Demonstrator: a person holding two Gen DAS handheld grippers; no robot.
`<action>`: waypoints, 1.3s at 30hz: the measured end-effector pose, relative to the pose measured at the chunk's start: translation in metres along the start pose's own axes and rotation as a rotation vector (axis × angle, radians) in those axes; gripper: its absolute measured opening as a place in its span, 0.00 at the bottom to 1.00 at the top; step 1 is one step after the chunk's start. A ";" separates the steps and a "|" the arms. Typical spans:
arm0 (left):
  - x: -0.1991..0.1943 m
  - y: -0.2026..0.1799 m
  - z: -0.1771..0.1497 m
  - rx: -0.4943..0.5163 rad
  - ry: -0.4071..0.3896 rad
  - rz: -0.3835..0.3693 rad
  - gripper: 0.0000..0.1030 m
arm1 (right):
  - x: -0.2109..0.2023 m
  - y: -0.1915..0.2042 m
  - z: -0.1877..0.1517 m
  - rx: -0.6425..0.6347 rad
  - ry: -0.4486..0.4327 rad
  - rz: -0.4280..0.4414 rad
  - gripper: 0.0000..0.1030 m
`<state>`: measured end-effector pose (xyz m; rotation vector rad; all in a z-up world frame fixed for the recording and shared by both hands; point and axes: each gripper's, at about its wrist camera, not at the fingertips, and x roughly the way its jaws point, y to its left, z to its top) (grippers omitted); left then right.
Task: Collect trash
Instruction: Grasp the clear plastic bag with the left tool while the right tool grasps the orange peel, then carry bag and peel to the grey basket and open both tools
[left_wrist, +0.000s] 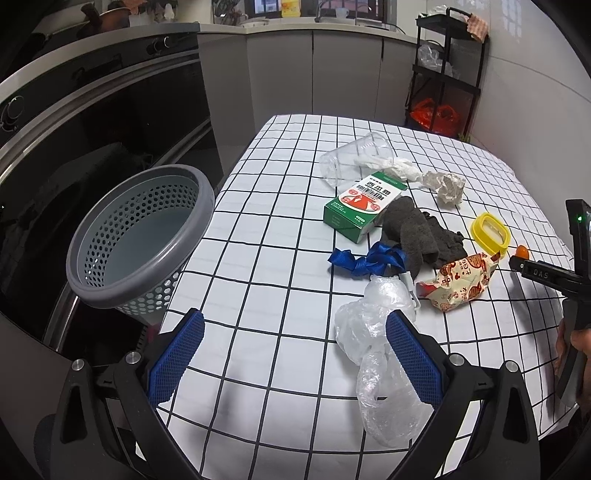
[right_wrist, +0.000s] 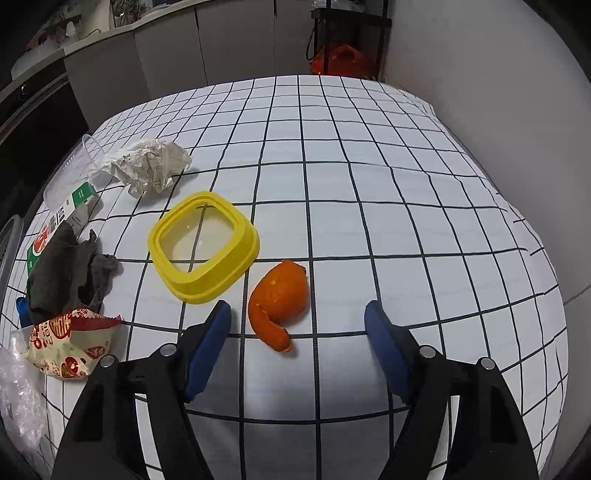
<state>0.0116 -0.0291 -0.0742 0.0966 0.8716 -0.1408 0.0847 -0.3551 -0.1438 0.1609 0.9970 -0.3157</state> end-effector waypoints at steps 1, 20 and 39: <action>-0.001 0.000 0.000 -0.004 -0.002 -0.007 0.94 | -0.001 0.001 0.000 -0.005 -0.002 0.002 0.62; 0.004 -0.036 -0.010 0.087 0.016 -0.072 0.94 | -0.068 0.014 -0.009 0.063 -0.076 0.174 0.21; 0.043 -0.037 -0.020 0.066 0.086 -0.057 0.24 | -0.076 0.035 -0.016 0.013 -0.085 0.230 0.21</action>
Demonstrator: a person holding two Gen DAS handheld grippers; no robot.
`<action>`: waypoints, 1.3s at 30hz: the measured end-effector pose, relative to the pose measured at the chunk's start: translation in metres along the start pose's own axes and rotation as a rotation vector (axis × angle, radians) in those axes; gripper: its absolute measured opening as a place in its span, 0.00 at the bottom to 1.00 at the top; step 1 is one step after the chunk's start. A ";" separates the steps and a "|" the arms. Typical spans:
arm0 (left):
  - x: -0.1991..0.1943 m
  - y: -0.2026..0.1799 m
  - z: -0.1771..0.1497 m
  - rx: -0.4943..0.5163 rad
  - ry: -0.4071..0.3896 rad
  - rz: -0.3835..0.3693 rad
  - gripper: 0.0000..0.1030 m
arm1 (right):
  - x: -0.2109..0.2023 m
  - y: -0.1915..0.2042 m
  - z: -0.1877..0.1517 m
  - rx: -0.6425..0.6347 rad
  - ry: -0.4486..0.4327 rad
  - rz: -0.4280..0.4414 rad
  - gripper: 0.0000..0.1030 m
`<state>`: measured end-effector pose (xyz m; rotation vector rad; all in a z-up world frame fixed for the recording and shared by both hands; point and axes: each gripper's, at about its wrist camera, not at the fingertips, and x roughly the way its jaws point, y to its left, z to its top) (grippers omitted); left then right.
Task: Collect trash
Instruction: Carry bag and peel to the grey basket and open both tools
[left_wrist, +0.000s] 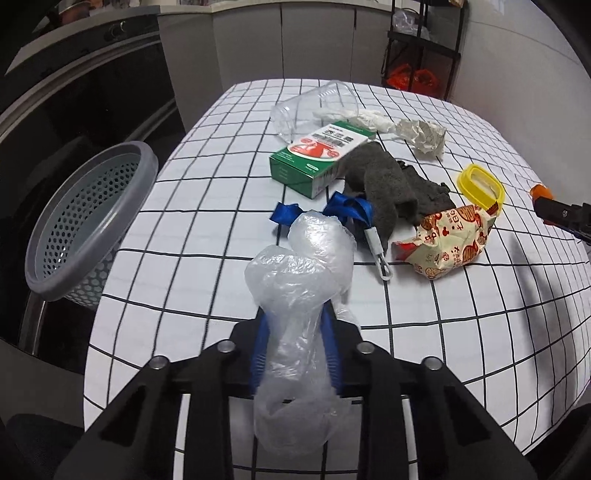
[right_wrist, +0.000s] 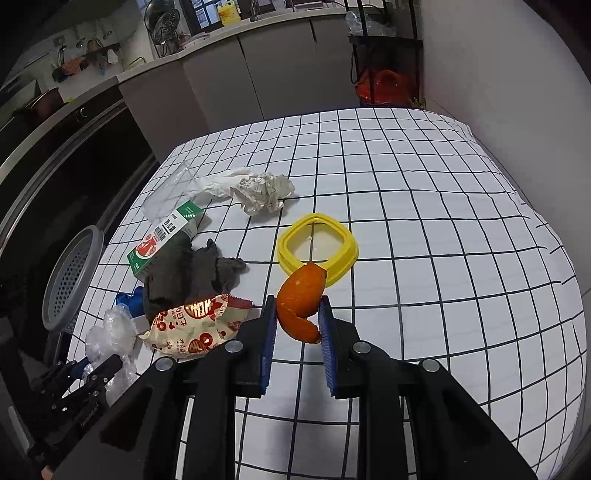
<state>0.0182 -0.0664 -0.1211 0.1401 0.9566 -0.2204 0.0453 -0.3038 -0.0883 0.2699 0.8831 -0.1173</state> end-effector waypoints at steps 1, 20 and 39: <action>-0.005 0.004 0.001 -0.009 -0.013 0.001 0.23 | -0.001 0.002 0.000 -0.005 -0.004 0.000 0.21; -0.081 0.169 0.065 -0.168 -0.203 0.236 0.22 | -0.013 0.188 0.025 -0.301 -0.113 0.234 0.21; -0.012 0.297 0.089 -0.247 -0.075 0.294 0.22 | 0.105 0.362 0.052 -0.428 0.100 0.440 0.22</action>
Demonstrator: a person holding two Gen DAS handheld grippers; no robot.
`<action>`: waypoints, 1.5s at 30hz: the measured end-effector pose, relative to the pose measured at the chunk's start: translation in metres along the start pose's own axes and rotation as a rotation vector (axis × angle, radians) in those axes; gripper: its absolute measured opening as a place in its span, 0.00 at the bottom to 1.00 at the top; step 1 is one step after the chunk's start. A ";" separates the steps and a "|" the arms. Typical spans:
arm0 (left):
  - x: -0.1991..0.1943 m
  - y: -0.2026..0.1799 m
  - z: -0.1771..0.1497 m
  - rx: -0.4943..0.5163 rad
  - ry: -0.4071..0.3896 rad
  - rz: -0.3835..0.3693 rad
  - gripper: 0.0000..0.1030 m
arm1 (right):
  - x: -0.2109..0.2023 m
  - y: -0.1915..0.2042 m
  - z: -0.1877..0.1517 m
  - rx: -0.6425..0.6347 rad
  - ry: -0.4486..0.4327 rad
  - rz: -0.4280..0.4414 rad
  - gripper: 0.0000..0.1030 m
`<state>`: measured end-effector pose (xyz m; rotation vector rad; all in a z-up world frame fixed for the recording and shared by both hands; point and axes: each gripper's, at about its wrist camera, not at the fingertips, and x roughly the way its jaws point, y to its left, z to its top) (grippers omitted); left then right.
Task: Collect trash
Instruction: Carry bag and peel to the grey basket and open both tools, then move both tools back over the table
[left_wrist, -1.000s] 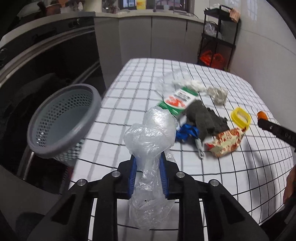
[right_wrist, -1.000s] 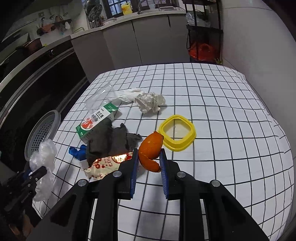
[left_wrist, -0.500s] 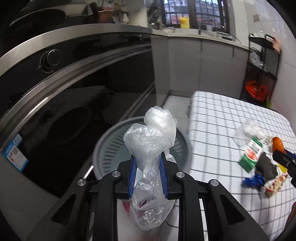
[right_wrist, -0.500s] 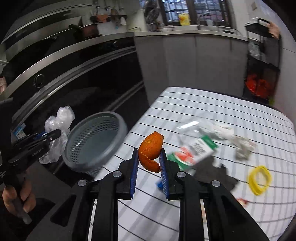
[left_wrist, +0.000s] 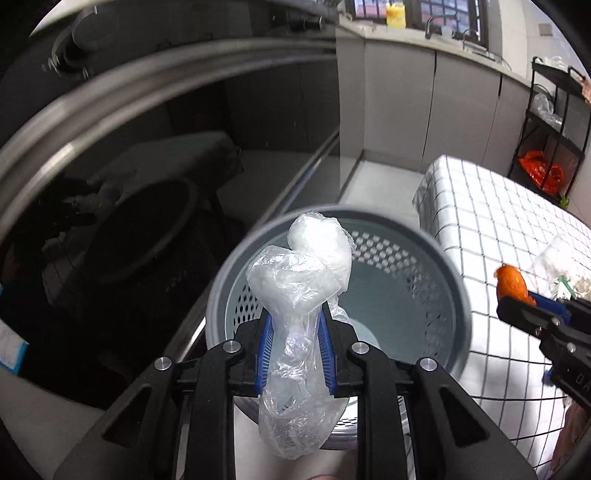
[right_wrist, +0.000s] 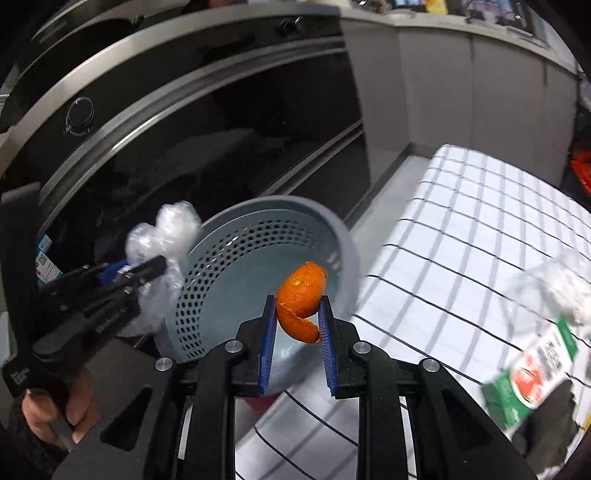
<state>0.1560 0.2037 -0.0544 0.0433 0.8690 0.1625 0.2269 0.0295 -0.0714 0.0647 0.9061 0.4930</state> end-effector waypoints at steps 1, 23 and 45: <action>0.006 0.002 -0.001 -0.003 0.020 -0.004 0.22 | 0.005 0.002 0.003 -0.002 0.007 0.006 0.22; 0.016 0.015 0.003 -0.063 0.039 -0.019 0.55 | 0.015 0.007 0.014 -0.003 -0.033 0.015 0.60; -0.003 0.013 0.003 -0.074 -0.031 -0.008 0.69 | -0.003 0.009 -0.003 -0.009 -0.043 -0.028 0.60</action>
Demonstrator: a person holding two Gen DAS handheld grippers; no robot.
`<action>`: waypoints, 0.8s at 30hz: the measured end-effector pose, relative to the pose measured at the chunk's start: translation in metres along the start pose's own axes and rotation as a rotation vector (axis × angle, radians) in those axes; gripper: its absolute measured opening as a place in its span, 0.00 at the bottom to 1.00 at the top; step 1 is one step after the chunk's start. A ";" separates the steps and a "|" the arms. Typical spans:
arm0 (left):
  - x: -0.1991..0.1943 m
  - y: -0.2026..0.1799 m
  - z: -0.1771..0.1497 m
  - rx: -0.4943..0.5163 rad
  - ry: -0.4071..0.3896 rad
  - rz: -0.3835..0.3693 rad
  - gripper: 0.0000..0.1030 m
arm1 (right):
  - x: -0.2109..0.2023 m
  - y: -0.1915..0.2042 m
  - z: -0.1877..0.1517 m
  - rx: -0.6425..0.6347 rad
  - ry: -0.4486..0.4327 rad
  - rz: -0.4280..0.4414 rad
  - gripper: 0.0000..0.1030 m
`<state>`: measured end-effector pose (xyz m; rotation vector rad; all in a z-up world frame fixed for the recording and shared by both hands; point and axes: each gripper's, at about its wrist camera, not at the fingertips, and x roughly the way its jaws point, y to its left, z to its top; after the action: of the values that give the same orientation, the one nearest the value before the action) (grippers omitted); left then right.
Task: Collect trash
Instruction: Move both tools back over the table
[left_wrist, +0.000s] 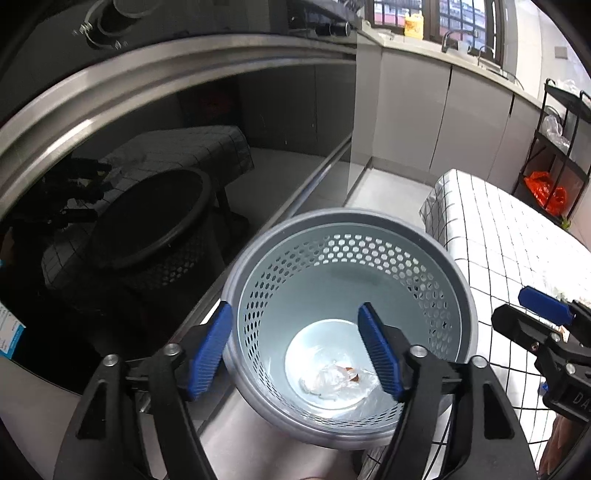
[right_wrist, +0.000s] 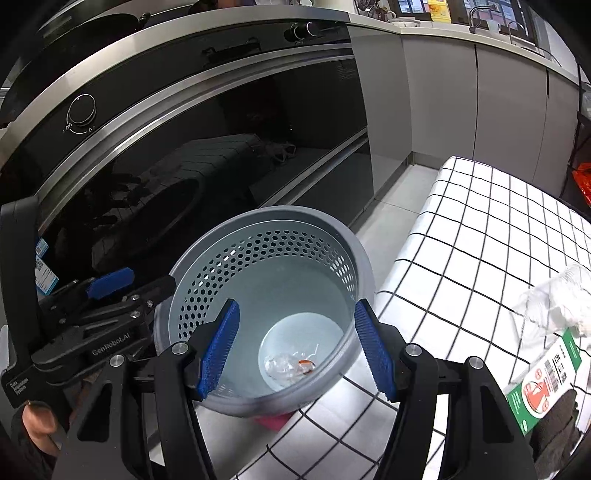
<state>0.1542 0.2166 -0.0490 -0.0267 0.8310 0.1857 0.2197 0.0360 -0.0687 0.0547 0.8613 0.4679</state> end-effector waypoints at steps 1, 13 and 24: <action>-0.003 0.000 0.000 0.002 -0.011 0.004 0.70 | -0.002 -0.001 -0.002 0.003 0.000 -0.003 0.60; -0.040 -0.016 -0.008 0.034 -0.126 0.005 0.90 | -0.054 -0.013 -0.067 0.055 -0.022 -0.063 0.60; -0.079 -0.062 -0.029 0.153 -0.215 -0.012 0.93 | -0.151 -0.080 -0.133 0.147 -0.069 -0.252 0.63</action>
<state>0.0911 0.1404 -0.0134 0.1306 0.6285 0.1109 0.0671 -0.1173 -0.0663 0.0959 0.8206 0.1654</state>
